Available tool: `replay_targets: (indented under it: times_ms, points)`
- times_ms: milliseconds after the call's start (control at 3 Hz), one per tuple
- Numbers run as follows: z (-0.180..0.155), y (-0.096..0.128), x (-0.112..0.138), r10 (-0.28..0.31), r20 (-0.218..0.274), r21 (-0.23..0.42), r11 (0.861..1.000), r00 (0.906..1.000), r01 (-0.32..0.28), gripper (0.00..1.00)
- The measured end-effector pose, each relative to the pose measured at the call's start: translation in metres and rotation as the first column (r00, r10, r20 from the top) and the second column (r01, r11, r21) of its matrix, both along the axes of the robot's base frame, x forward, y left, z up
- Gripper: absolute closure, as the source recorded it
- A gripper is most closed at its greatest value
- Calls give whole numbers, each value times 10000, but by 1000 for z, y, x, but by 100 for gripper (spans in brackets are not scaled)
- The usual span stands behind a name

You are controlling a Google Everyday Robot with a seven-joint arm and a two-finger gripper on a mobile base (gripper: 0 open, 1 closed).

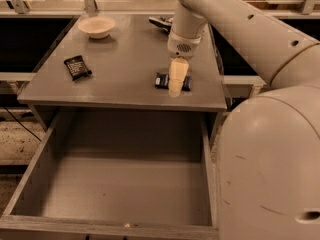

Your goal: Place rxbar blueberry into top drawer

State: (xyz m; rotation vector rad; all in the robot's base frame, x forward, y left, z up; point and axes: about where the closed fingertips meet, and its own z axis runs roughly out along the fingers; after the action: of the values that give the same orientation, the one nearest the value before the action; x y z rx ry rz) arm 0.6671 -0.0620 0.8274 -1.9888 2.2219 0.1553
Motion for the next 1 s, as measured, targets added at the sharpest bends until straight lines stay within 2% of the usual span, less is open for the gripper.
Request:
replay_targets:
  times_ms: [333, 667, 1000]
  points:
    - [0, 0, 0, 0, 0, 0, 10000, 10000, 0, 0]
    - [0, 0, 0, 0, 1, 0, 10000, 10000, 0, 24]
    - [0, 0, 0, 0, 1, 1, 10000, 10000, 0, 23]
